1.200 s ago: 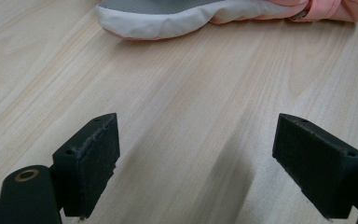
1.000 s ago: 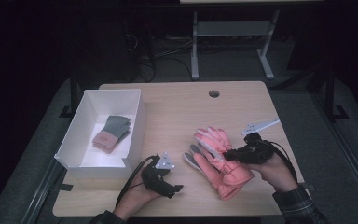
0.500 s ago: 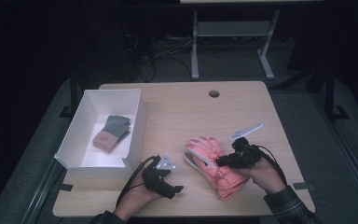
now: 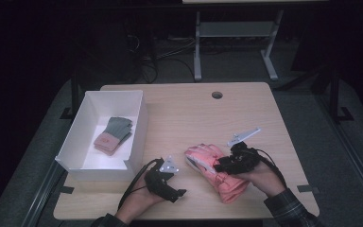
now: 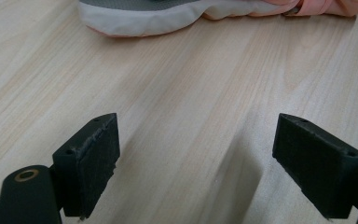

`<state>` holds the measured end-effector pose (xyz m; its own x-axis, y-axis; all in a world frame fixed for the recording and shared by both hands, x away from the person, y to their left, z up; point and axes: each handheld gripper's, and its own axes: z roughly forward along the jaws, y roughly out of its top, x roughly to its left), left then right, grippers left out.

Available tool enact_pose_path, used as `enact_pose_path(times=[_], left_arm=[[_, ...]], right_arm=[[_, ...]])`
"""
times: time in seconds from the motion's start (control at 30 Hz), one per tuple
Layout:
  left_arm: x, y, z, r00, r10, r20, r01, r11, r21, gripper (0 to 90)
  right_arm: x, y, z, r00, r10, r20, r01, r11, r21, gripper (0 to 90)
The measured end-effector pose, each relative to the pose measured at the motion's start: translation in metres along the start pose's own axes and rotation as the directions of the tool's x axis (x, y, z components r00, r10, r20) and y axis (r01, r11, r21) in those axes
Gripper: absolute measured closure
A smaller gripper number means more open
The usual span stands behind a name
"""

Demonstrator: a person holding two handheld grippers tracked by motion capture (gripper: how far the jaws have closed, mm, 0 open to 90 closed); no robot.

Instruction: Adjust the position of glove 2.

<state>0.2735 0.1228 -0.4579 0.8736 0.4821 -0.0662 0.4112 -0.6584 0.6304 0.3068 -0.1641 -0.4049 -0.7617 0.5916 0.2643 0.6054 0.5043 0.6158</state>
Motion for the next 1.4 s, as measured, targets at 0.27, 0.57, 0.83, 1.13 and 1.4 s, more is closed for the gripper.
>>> enact_pose_path(times=[0.27, 0.57, 0.83, 1.13, 1.4], left_arm=[[0.000, 0.002, -0.004, 0.9998, -0.016, 0.010, 0.016, 0.9995, -0.027, 19.8], [0.001, 0.002, -0.015, 0.9990, -0.042, 0.016, 0.042, 0.9980, -0.047, 52.5], [0.003, 0.004, -0.020, 0.9960, -0.057, 0.069, 0.060, 0.9974, -0.039, 86.8], [0.000, 0.015, -0.011, 0.9921, -0.077, 0.099, 0.080, 0.9963, -0.031, 89.7], [-0.005, 0.035, 0.013, 0.9895, -0.065, 0.129, 0.068, 0.9975, -0.020, 89.6]], right_arm=[[-0.006, 0.001, -0.030, 0.9987, -0.033, 0.037, 0.039, 0.986, -0.159, 53.7], [-0.032, -0.014, -0.043, 0.9907, -0.004, 0.136, 0.024, 0.988, -0.153, 81.8], [-0.055, -0.047, -0.047, 0.9856, 0.003, 0.169, 0.013, 0.996, -0.094, 90.0], [-0.054, -0.079, -0.037, 0.9858, -0.017, 0.167, 0.022, 0.999, -0.029, 90.0], [-0.050, -0.086, -0.026, 0.9912, -0.027, 0.130, 0.027, 1.000, 0.003, 89.1]])
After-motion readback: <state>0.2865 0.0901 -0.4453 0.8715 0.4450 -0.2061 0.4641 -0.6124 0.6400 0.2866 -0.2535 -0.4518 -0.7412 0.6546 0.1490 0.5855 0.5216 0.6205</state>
